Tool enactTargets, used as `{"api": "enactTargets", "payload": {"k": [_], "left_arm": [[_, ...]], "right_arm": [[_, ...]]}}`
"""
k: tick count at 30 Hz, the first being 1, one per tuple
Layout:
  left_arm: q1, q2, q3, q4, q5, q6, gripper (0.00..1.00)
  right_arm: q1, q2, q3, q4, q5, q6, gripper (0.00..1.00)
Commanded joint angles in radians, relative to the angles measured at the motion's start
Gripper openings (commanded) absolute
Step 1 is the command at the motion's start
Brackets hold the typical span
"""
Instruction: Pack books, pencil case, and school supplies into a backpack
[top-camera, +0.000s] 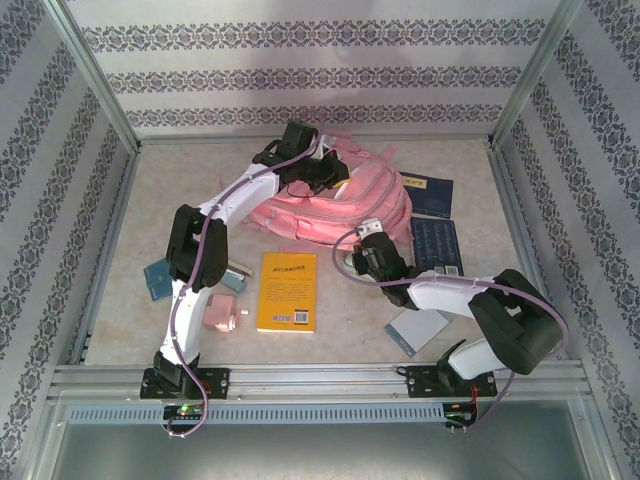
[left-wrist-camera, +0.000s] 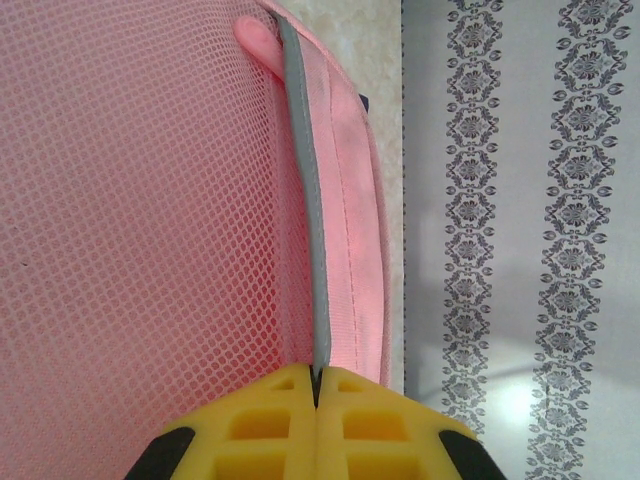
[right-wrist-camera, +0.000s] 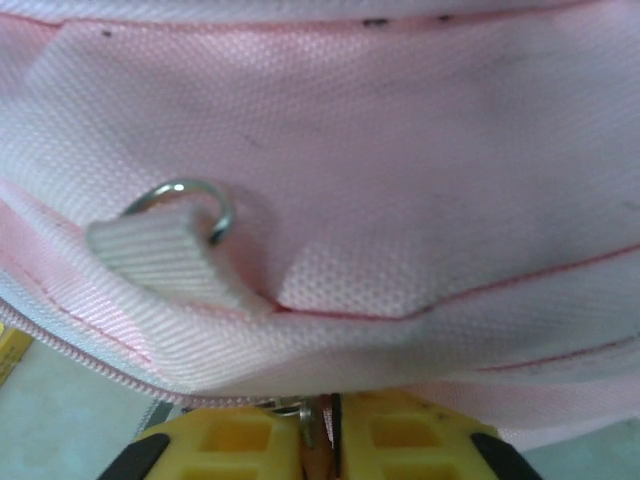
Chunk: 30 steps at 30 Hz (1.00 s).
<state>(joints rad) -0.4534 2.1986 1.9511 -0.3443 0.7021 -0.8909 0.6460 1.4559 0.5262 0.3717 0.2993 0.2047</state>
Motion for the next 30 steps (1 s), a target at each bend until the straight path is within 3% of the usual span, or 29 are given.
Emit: {"api": "enactTargets", "payload": {"k": [1, 6, 16, 26, 27, 29, 30], "left_arm": [[0.024, 0.004, 0.047, 0.039, 0.007, 0.015, 0.00], [0.033, 0.016, 0.087, -0.029, 0.023, 0.107, 0.00], [0.020, 0.074, 0.274, -0.346, -0.035, 0.445, 0.00], [-0.078, 0.143, 0.415, -0.472, -0.142, 0.608, 0.00], [-0.081, 0.142, 0.414, -0.474, -0.165, 0.596, 0.05], [-0.074, 0.137, 0.417, -0.496, -0.236, 0.563, 0.28], [-0.067, 0.128, 0.415, -0.512, -0.265, 0.552, 0.33]], "right_arm": [[0.008, -0.018, 0.008, 0.002, 0.037, 0.000, 0.09], [-0.014, -0.078, 0.012, -0.089, 0.015, -0.011, 0.00], [-0.095, -0.110, 0.111, -0.302, -0.159, -0.034, 0.00], [-0.058, -0.099, 0.143, -0.338, -0.234, 0.047, 0.00], [-0.052, -0.094, 0.149, -0.341, -0.238, 0.061, 0.00], [-0.040, -0.081, 0.172, -0.372, -0.235, 0.098, 0.00], [-0.035, -0.079, 0.176, -0.377, -0.233, 0.112, 0.00]]}}
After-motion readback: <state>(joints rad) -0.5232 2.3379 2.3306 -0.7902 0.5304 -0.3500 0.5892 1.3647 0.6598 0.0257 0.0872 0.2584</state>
